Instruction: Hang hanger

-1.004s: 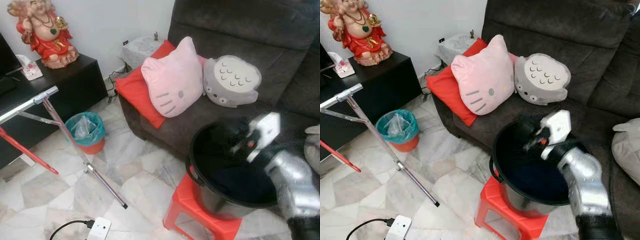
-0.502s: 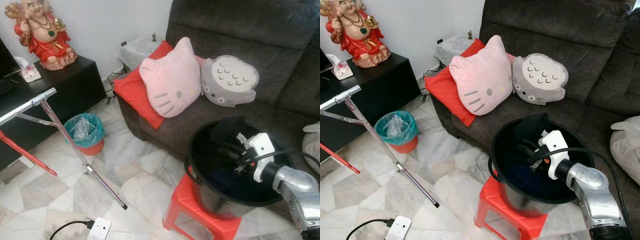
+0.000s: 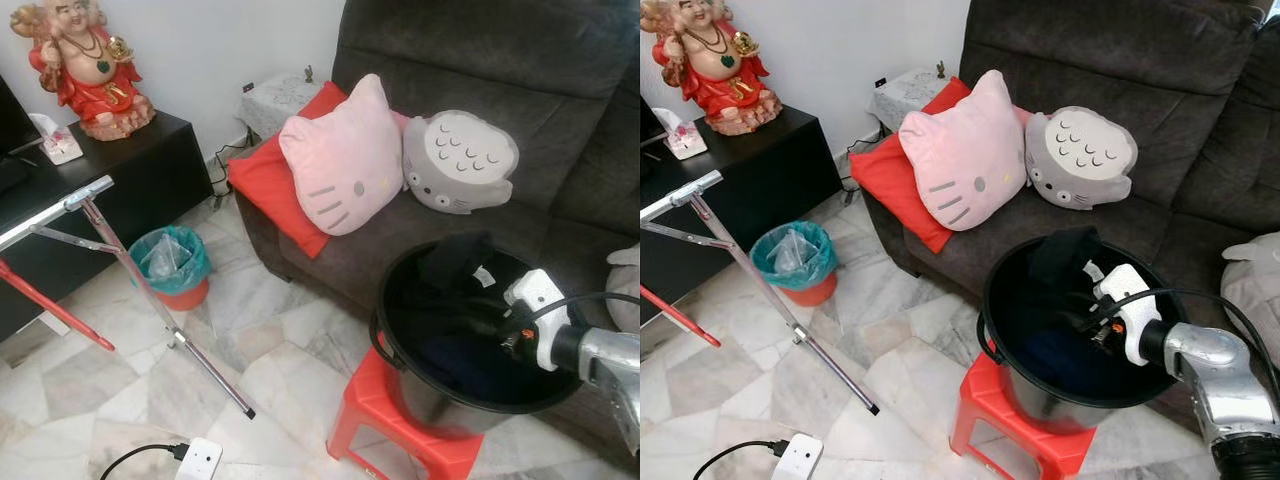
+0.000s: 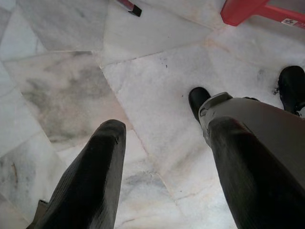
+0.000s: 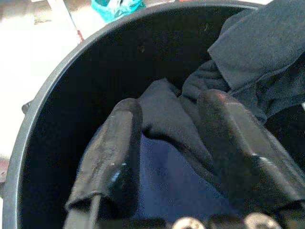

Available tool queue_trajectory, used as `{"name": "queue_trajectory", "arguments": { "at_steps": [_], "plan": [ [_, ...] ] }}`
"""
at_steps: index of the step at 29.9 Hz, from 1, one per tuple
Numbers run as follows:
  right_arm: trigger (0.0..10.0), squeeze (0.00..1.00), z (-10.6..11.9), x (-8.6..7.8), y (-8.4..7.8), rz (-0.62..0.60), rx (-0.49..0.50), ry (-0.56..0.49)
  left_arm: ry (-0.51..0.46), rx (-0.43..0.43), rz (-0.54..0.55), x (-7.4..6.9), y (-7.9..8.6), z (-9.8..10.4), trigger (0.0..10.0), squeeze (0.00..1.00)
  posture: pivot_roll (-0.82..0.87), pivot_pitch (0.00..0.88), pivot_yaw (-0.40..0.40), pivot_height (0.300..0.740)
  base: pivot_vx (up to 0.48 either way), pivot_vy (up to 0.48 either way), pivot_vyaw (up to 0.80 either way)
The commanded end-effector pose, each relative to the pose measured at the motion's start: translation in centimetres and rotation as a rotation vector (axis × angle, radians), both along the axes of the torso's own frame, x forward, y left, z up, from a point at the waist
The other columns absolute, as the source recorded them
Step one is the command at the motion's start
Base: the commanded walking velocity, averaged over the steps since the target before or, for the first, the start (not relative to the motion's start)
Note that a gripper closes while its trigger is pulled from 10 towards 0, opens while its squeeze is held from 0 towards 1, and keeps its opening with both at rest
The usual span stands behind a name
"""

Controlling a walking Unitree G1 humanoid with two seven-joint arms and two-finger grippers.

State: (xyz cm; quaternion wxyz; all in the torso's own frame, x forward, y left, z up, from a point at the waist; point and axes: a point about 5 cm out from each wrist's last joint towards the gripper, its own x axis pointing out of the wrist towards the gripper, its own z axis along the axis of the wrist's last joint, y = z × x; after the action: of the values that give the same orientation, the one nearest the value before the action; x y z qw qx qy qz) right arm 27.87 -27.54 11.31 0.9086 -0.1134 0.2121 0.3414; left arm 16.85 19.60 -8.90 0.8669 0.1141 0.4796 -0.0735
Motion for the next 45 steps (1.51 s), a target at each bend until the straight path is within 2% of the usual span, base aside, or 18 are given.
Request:
{"name": "queue_trajectory", "arguments": {
  "at_steps": [1,13,24,29,30,31,32,39,45],
  "plan": [
    [10.0,1.00,0.3,0.3,-0.3,0.008,-0.013,0.010,0.032,0.019,-0.011,-0.6,0.4,-0.2,10.0,0.00,-0.14,0.021,0.088,0.740,0.000,0.000,0.00],
    [10.0,1.00,0.7,0.5,-2.2,-0.005,-0.041,0.052,0.030,0.014,-0.010,-0.3,0.5,-0.1,10.0,0.00,-0.14,0.028,0.091,0.740,0.000,0.000,0.00],
    [10.0,1.00,0.4,-0.6,-3.5,0.027,-0.031,0.112,0.028,0.011,-0.015,-0.2,0.4,-0.1,10.0,0.00,-0.14,0.031,0.092,0.740,0.000,0.000,0.00],
    [10.0,1.00,-0.3,-1.2,-4.0,0.039,-0.077,0.159,0.030,0.008,-0.015,-0.2,0.3,-0.1,10.0,0.00,-0.14,0.033,0.093,0.740,0.000,0.000,0.00],
    [10.0,0.94,-0.5,-1.3,-4.4,0.024,-0.113,0.172,0.030,0.009,-0.016,-0.2,0.3,-0.1,10.0,0.00,-0.14,0.033,0.093,0.740,0.000,0.000,0.00],
    [10.0,0.22,-0.7,-1.3,-4.9,-0.005,-0.139,0.180,0.029,0.009,-0.017,-0.2,0.2,-0.1,10.0,0.00,-0.14,0.032,0.093,0.740,0.000,0.000,0.00],
    [10.0,0.00,-0.7,-1.3,-5.0,-0.012,-0.150,0.181,0.029,0.009,-0.018,-0.2,0.2,-0.1,10.0,0.00,-0.14,0.033,0.094,0.740,0.000,0.000,0.00],
    [10.0,0.00,-0.9,-1.3,-5.6,-0.042,-0.189,0.184,0.025,0.005,-0.021,0.0,0.0,-0.1,10.0,0.00,-0.14,0.031,0.095,0.740,0.000,0.000,0.00],
    [10.0,0.00,-0.6,-0.3,-5.7,-0.098,-0.203,0.115,0.020,0.002,-0.023,0.1,0.0,0.0,10.0,0.00,-0.13,0.028,0.095,0.740,0.000,0.000,0.00]
  ]
}}
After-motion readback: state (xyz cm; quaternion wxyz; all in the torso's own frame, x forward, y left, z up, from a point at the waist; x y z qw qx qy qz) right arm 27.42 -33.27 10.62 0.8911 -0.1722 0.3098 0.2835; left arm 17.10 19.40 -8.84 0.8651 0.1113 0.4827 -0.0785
